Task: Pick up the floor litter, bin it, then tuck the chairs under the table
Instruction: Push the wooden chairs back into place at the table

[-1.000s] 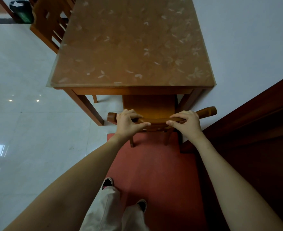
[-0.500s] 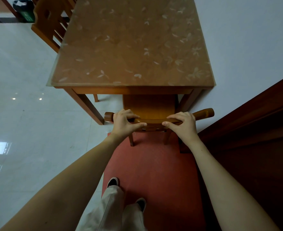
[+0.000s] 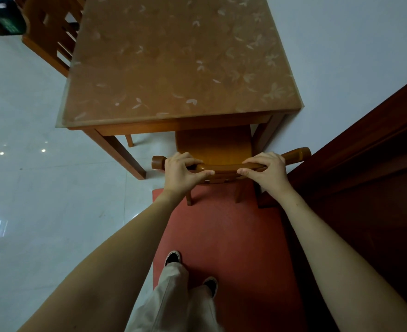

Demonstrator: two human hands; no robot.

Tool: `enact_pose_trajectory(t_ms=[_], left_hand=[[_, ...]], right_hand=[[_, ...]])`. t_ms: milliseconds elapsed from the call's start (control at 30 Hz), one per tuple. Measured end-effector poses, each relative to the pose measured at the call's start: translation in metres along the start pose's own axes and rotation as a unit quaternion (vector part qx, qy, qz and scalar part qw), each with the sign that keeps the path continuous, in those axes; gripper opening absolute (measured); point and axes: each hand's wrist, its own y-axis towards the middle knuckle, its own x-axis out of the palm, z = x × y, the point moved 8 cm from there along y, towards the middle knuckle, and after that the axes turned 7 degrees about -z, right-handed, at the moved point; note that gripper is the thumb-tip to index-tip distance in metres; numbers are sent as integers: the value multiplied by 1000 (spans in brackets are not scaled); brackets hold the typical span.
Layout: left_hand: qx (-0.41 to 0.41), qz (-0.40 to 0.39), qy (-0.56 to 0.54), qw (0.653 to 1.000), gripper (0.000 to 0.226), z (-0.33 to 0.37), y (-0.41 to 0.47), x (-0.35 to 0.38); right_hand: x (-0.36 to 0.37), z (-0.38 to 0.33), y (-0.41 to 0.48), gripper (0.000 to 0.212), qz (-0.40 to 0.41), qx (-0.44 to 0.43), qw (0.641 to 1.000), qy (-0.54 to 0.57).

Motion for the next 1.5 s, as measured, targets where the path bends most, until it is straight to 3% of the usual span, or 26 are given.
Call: enact_pose_trajectory(t_ms=[333, 600, 700, 933, 1133, 1500], left_hand=[[5, 10, 11, 1000, 47, 8, -7, 5], [56, -78, 68, 993, 47, 12, -18, 3], [87, -117, 80, 986, 52, 20, -27, -6], [157, -96, 196, 963, 58, 53, -73, -62], [110, -50, 231, 966, 55, 48, -139, -96], [-27, -61, 201, 977, 61, -34, -272, -126]], right_hand=[[-8, 5, 0, 48, -8, 21, 1000, -2], [3, -18, -26, 32, 45, 15, 998, -49], [2, -34, -40, 40, 46, 26, 997, -47], [2, -109, -88, 58, 62, -56, 983, -166], [37, -150, -125, 57, 44, -102, 977, -184], [161, -207, -184, 63, -112, -163, 964, -179]])
